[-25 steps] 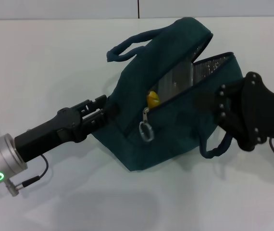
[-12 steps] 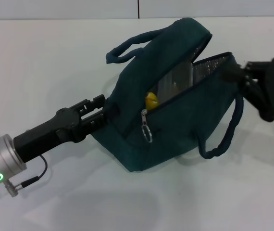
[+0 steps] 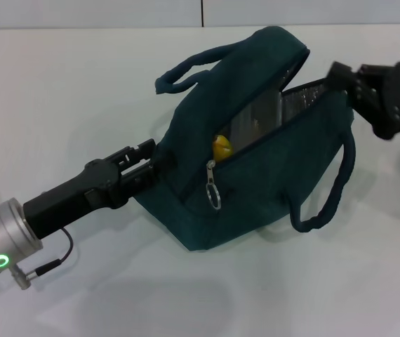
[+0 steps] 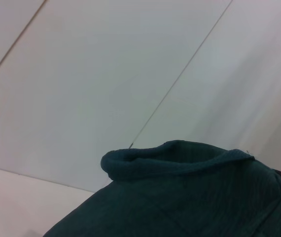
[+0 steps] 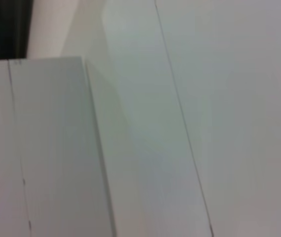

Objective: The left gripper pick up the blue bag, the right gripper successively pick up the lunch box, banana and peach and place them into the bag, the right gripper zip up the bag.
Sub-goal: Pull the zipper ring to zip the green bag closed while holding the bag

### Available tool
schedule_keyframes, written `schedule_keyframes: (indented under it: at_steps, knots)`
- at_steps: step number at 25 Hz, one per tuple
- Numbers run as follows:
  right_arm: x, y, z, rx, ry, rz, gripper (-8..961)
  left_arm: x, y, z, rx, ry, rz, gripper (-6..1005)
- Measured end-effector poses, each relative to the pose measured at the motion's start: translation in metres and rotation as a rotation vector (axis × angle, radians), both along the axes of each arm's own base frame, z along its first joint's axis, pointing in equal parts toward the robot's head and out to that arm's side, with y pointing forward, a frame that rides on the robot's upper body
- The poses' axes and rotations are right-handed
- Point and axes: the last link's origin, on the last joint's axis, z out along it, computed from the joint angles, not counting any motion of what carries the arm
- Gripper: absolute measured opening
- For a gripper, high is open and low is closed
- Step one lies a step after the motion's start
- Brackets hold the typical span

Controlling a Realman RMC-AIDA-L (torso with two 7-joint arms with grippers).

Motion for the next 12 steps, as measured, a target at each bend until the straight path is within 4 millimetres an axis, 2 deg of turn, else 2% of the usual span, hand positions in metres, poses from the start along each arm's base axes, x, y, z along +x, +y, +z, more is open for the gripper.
schedule_keyframes:
  at_steps: [6, 12]
  knots:
    - [-0.009, 0.023, -0.010, -0.060, -0.148, -0.053, -1, 0.000, -0.001, -0.001, -0.004, -0.002, -0.002, 642]
    - [-0.015, 0.029, -0.019, -0.121, -0.255, -0.064, 0, 0.000, -0.002, -0.001, -0.007, -0.003, 0.000, 643]
